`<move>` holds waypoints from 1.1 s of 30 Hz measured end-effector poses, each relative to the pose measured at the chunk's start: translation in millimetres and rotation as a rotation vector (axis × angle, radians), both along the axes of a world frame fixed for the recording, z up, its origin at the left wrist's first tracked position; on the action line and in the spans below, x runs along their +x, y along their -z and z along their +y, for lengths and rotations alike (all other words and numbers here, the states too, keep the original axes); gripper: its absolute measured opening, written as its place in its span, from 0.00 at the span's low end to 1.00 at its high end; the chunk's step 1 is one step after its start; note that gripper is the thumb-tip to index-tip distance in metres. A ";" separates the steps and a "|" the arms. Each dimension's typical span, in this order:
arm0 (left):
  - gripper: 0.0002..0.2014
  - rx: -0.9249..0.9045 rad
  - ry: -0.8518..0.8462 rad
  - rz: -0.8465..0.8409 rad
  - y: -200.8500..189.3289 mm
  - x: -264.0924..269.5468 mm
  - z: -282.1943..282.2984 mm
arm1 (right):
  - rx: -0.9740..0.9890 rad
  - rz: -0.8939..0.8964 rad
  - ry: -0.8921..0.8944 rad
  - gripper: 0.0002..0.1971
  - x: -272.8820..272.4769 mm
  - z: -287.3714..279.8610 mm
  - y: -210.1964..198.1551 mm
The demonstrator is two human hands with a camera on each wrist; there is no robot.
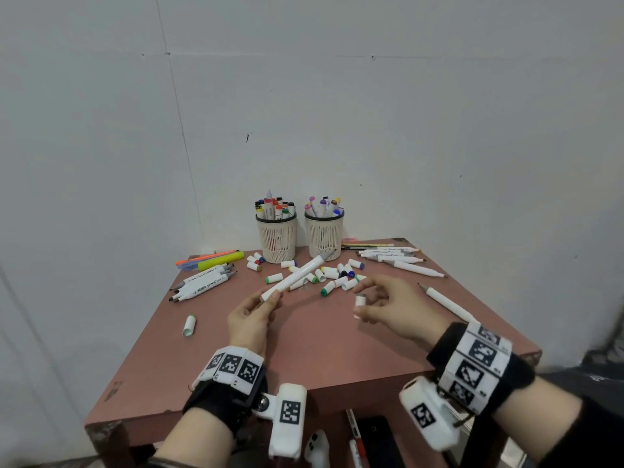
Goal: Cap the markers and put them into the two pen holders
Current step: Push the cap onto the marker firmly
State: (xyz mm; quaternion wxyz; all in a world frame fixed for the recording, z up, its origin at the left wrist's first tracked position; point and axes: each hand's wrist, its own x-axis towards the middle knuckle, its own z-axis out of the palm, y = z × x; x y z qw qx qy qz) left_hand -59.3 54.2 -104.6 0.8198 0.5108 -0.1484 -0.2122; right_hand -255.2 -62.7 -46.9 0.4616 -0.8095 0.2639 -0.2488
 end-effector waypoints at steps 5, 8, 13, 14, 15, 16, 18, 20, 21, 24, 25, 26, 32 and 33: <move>0.09 0.051 0.043 -0.076 0.1 -2.4 0.2 | 0.457 -0.428 0.135 0.15 2.2 10.3 24.4; 0.10 0.064 0.073 -0.097 -1.2 -5.2 0.2 | 0.610 -0.602 0.211 0.14 6.4 4.0 32.9; 0.05 0.097 0.113 -0.202 -4.1 -14.4 3.6 | 0.807 -0.841 0.280 0.09 12.2 -12.7 39.3; 0.05 0.097 0.127 -0.225 -4.4 -15.9 4.2 | 0.847 -0.892 0.284 0.09 12.3 -17.6 40.7; 0.05 0.097 0.142 -0.245 -4.5 -16.9 4.8 | 0.883 -0.942 0.283 0.08 11.8 -22.6 42.3; 0.06 0.096 0.155 -0.264 -4.7 -17.9 5.2 | 0.912 -0.989 0.282 0.08 11.1 -27.2 43.8; 0.07 0.093 0.173 -0.299 -5.1 -19.1 5.5 | 0.946 -1.060 0.292 0.08 9.7 -33.5 46.6; 0.07 0.084 0.179 -0.322 -5.2 -19.9 5.5 | 0.940 -1.089 0.293 0.11 9.6 -34.8 47.7; 0.07 0.080 0.181 -0.334 -5.0 -20.1 5.7 | 0.929 -1.092 0.282 0.11 9.8 -33.6 47.4; 0.07 0.078 0.188 -0.355 -4.3 -20.6 6.1 | 0.894 -1.056 0.248 0.12 10.9 -28.8 45.3; 0.07 0.077 0.189 -0.358 -3.9 -20.6 6.3 | 0.891 -1.045 0.240 0.12 10.6 -27.4 44.7; 0.08 0.075 0.191 -0.363 -3.9 -20.7 6.5 | 0.893 -1.040 0.232 0.12 10.6 -26.3 44.0; 0.08 0.081 0.198 -0.382 -1.9 -19.5 6.6 | 0.895 -1.015 0.170 0.13 10.8 -22.4 43.7; 0.08 0.082 0.198 -0.380 -1.6 -19.3 6.6 | 0.899 -1.006 0.163 0.13 10.8 -21.7 43.5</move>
